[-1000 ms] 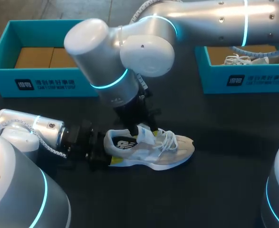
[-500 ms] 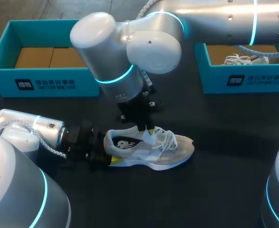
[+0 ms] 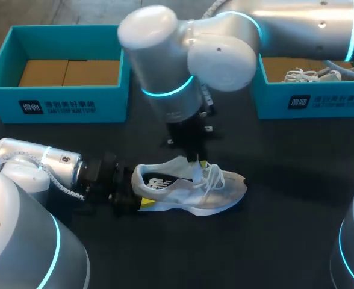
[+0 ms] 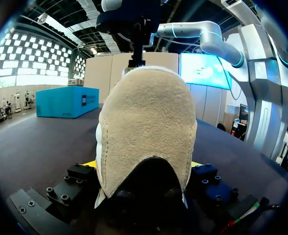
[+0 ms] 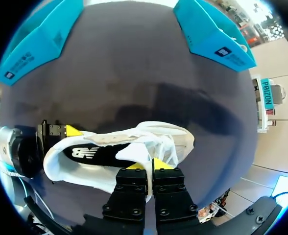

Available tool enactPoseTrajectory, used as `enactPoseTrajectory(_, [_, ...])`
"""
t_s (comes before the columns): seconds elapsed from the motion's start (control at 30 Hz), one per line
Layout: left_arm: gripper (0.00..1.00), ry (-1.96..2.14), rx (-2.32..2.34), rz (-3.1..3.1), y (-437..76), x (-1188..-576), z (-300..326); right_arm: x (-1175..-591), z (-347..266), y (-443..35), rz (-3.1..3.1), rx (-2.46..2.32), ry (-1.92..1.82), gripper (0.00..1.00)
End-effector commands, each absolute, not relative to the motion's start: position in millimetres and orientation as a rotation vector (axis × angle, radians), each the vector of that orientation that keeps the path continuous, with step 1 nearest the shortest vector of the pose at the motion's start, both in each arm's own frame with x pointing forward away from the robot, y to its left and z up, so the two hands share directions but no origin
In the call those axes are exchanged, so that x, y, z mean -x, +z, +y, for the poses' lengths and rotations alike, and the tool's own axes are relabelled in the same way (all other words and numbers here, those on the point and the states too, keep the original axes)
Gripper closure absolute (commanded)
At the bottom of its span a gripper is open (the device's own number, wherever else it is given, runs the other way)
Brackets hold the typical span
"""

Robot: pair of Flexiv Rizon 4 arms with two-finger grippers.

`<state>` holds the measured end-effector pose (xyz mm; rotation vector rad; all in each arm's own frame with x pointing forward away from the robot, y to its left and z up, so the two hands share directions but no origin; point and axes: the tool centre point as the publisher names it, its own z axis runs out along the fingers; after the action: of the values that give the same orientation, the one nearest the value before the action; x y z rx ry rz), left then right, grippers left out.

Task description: Take the shoe out of the shoebox, open the shoe tongue, remove and reinsert the insole, then place the shoe into the shoebox

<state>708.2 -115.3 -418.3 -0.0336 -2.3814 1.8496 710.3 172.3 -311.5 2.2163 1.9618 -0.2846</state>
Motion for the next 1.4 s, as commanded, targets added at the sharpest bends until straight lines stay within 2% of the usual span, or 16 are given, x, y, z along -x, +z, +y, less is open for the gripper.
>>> enactPoseTrajectory(0.03, [1.0,1.849,0.033,-2.382,-422,-706,-114,-705,149,-309,1.68,-2.513,-0.104,1.0])
enactPoseTrajectory(0.57, [1.0,1.849,0.033,-2.382,-422,-706,-114,-710,98,-316,1.713,-2.647,0.106,1.0])
enactPoseTrajectory(1.0, [1.0,1.849,0.033,-2.382,-422,-706,-114,-715,97,-325,1.798,-2.676,0.203,1.0])
enactPoseTrajectory(1.07, [1.0,1.849,0.033,-2.382,-422,-706,-114,-716,98,-325,1.806,-2.674,0.197,0.82])
enactPoseTrajectory(1.13, [1.0,1.849,0.033,-2.382,-422,-706,-114,-715,99,-323,1.806,-2.676,0.193,0.51])
enactPoseTrajectory(1.17, [1.0,1.849,0.033,-2.382,-422,-706,-114,-714,99,-322,1.804,-2.678,0.189,0.24])
enactPoseTrajectory(1.2, [1.0,1.849,0.033,-2.382,-422,-706,-114,-713,99,-321,1.8,-2.679,0.187,0.12])
enactPoseTrajectory(1.33, [1.0,1.849,0.033,-2.382,-422,-706,-114,-712,101,-311,1.786,-2.673,0.169,0.0])
enactPoseTrajectory(1.4, [1.0,1.849,0.033,-2.382,-422,-706,-114,-711,103,-305,1.782,-2.658,0.159,0.0])
